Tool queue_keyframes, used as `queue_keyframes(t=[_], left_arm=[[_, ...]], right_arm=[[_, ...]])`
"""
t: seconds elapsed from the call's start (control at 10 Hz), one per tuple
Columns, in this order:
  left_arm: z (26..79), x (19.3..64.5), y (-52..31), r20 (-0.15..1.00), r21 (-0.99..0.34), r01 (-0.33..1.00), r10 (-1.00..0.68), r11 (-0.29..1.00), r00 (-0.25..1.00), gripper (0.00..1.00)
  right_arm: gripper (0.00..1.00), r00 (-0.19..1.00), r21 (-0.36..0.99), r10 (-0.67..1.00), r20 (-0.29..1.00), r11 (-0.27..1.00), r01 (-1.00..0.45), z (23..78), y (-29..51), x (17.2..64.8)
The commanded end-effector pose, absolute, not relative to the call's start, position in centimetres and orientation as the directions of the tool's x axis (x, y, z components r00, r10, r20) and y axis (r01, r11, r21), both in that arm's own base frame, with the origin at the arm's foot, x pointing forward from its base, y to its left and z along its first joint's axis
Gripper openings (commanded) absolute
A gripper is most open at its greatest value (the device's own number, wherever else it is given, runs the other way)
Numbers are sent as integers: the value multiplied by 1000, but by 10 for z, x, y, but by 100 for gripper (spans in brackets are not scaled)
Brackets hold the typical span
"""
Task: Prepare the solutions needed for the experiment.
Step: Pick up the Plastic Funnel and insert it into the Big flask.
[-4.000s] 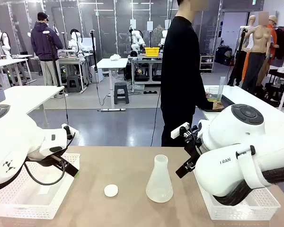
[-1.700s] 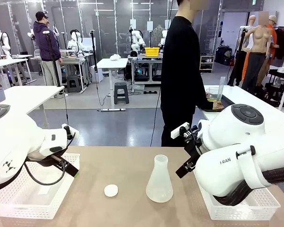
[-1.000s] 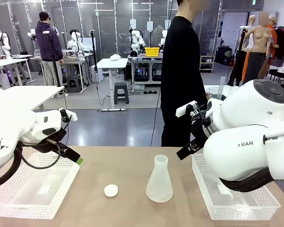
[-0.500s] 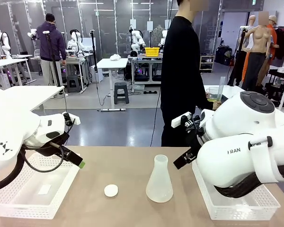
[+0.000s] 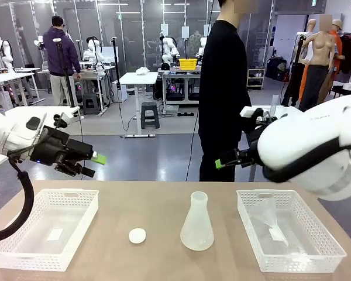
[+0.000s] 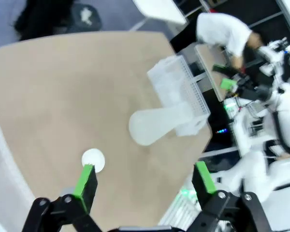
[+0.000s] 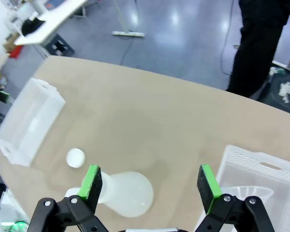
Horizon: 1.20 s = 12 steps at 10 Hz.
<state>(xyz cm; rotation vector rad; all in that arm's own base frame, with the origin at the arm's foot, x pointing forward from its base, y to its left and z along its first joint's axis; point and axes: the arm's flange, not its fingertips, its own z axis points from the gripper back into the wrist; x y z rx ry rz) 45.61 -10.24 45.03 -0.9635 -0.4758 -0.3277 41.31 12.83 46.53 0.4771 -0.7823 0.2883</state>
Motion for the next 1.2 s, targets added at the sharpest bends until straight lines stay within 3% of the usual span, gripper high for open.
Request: queue_keyframes(t=[0.0, 0.1, 0.2, 0.4, 0.6, 0.7, 1.1], left_arm=[[414, 491, -103, 469, -778, 441, -52, 447, 882, 100], [408, 492, -96, 448, -821, 411, 1, 395, 894, 100], [434, 470, -94, 496, -758, 447, -24, 475, 868, 100], [434, 470, -94, 496, -758, 447, -24, 475, 868, 100], [409, 490, -84, 414, -862, 368, 66, 348, 908, 100], [404, 497, -67, 410, -898, 381, 106, 221, 906, 100], [382, 502, -20, 280, -960, 281, 198, 24, 939, 100]], right_arm=[[100, 695, 437, -14, 719, 787, -436, 431, 120, 446], [100, 708, 484, -65, 703, 773, -410, 428, 119, 447], [100, 698, 371, 26, 716, 833, -412, 462, 124, 418], [100, 698, 371, 26, 716, 833, -412, 462, 124, 418], [100, 754, 544, -135, 643, 773, -326, 446, 113, 440], [100, 795, 697, -220, 565, 643, -317, 442, 104, 448], [100, 882, 885, -295, 367, 404, -233, 435, 85, 453]])
